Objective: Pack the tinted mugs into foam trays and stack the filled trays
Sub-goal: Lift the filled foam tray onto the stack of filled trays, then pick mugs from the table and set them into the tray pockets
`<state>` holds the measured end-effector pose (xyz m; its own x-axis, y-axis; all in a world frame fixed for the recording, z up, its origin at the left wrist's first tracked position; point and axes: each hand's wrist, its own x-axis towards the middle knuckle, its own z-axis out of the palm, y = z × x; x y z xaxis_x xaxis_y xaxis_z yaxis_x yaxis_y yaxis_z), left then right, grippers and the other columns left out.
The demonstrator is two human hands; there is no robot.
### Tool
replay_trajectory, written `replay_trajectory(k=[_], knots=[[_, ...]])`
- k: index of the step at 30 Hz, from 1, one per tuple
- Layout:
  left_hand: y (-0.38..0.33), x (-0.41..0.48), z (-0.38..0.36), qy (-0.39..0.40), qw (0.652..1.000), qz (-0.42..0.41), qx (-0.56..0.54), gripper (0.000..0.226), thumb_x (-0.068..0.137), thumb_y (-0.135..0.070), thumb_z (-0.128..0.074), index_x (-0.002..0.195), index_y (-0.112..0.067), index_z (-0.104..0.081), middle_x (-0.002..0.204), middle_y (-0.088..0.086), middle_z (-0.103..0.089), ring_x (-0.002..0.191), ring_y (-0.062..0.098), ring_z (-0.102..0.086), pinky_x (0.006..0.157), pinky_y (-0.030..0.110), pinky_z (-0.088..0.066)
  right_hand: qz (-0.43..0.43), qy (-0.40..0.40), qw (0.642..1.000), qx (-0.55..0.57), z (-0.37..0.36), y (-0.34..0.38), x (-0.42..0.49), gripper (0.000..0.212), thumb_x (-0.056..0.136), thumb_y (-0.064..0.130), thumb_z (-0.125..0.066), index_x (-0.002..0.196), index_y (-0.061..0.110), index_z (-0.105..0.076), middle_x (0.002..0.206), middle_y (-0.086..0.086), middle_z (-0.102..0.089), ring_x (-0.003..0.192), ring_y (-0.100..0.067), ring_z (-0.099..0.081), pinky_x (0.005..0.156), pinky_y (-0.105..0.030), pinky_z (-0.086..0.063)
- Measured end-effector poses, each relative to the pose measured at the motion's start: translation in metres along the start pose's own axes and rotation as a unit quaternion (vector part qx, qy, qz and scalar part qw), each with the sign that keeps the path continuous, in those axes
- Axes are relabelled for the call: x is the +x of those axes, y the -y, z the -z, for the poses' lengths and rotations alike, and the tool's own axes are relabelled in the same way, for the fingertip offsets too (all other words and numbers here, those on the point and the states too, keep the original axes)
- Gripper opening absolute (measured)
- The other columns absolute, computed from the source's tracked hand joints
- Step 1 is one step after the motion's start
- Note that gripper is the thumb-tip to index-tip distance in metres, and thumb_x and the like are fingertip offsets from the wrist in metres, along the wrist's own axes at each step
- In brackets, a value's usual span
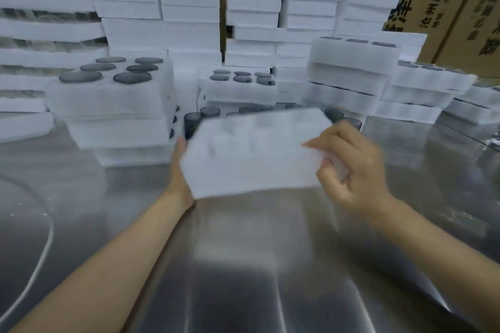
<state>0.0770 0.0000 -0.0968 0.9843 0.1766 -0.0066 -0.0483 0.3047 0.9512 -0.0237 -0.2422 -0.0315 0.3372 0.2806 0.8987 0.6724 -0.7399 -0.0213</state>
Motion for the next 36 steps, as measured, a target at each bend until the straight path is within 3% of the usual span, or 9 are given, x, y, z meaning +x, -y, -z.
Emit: replay_trajectory(k=[2,6,9,12,17,19,22,28,36], knots=[[-0.008,0.000,0.002,-0.006,0.998,0.000,-0.064,0.052,0.105,-0.036,-0.024,0.117,-0.001,-0.060,0.127,0.015,-0.062,0.117,0.025,-0.057,0.107,0.037,-0.042,0.004,0.052,0.998,-0.033,0.008,-0.008,-0.035,0.032,0.067,0.009,-0.041,0.078,0.000,-0.070,0.071,-0.008,-0.060,0.059,-0.026,-0.056,0.049,-0.032,-0.046],[-0.010,-0.004,0.000,0.076,0.996,-0.029,0.030,0.031,0.102,-0.027,-0.039,0.117,-0.014,-0.062,0.135,0.000,-0.058,0.128,0.011,-0.049,0.108,0.028,-0.035,-0.077,0.156,0.980,0.102,0.012,-0.034,-0.072,0.036,0.073,0.014,-0.037,0.083,-0.001,-0.067,0.077,-0.003,-0.059,0.070,-0.020,-0.055,0.063,-0.038,-0.051],[-0.003,-0.005,0.001,0.129,0.982,-0.058,0.123,0.031,0.098,-0.022,-0.048,0.128,-0.024,-0.057,0.136,-0.011,-0.055,0.126,0.001,-0.046,0.111,0.028,-0.030,-0.192,0.046,0.954,0.224,0.008,-0.052,-0.066,0.036,0.088,0.018,-0.037,0.095,0.003,-0.069,0.088,-0.003,-0.065,0.085,-0.015,-0.059,0.083,-0.027,-0.045],[-0.004,-0.005,0.002,0.147,0.978,-0.061,0.138,0.043,0.097,-0.023,-0.051,0.139,-0.025,-0.047,0.140,-0.015,-0.048,0.121,-0.006,-0.044,0.111,0.029,-0.030,-0.369,-0.114,0.868,0.312,0.000,-0.073,-0.057,0.033,0.088,0.015,-0.035,0.096,0.011,-0.066,0.076,0.007,-0.069,0.073,-0.009,-0.060,0.080,-0.022,-0.044],[-0.007,-0.007,0.000,0.184,0.966,-0.050,0.175,0.055,0.081,-0.051,-0.058,0.133,-0.037,-0.047,0.139,-0.017,-0.048,0.126,0.000,-0.044,0.109,0.029,-0.032,-0.523,-0.131,0.655,0.529,-0.009,-0.104,-0.052,0.042,0.089,0.019,-0.036,0.081,0.010,-0.075,0.074,-0.005,-0.069,0.058,-0.014,-0.058,0.054,-0.019,-0.044],[-0.008,-0.007,-0.001,0.188,0.964,-0.051,0.182,0.057,0.077,-0.054,-0.057,0.131,-0.038,-0.047,0.138,-0.017,-0.050,0.128,0.000,-0.044,0.112,0.030,-0.031,-0.551,-0.168,0.614,0.540,-0.012,-0.114,-0.050,0.039,0.091,0.020,-0.037,0.084,0.012,-0.074,0.075,-0.005,-0.069,0.053,-0.011,-0.055,0.038,-0.015,-0.031],[-0.007,-0.009,-0.002,0.200,0.961,-0.051,0.184,0.065,0.074,-0.049,-0.061,0.135,-0.034,-0.046,0.139,-0.018,-0.050,0.130,-0.001,-0.043,0.110,0.026,-0.031,-0.582,-0.170,0.662,0.441,-0.025,-0.129,-0.045,0.019,0.093,0.013,-0.048,0.094,0.012,-0.068,0.073,0.001,-0.067,0.055,-0.009,-0.055,0.040,-0.016,-0.030],[-0.002,-0.009,-0.001,0.226,0.951,-0.047,0.207,0.049,0.090,-0.017,-0.063,0.135,-0.031,-0.047,0.136,-0.013,-0.055,0.125,0.002,-0.049,0.107,0.027,-0.037,-0.382,0.052,0.919,0.086,-0.067,-0.150,-0.028,0.025,0.092,-0.002,-0.056,0.115,0.005,-0.066,0.111,-0.005,-0.053,0.098,-0.015,-0.053,0.086,-0.017,-0.044],[-0.002,-0.004,0.001,0.167,0.973,-0.035,0.153,0.064,0.067,-0.020,-0.057,0.130,-0.024,-0.057,0.121,0.001,-0.067,0.116,0.021,-0.060,0.107,0.041,-0.041,-0.283,0.254,0.923,-0.061,-0.096,-0.173,-0.014,0.056,0.099,0.009,-0.046,0.151,0.019,-0.029,0.149,-0.001,-0.042,0.147,-0.016,-0.017,0.115,-0.039,-0.018]])
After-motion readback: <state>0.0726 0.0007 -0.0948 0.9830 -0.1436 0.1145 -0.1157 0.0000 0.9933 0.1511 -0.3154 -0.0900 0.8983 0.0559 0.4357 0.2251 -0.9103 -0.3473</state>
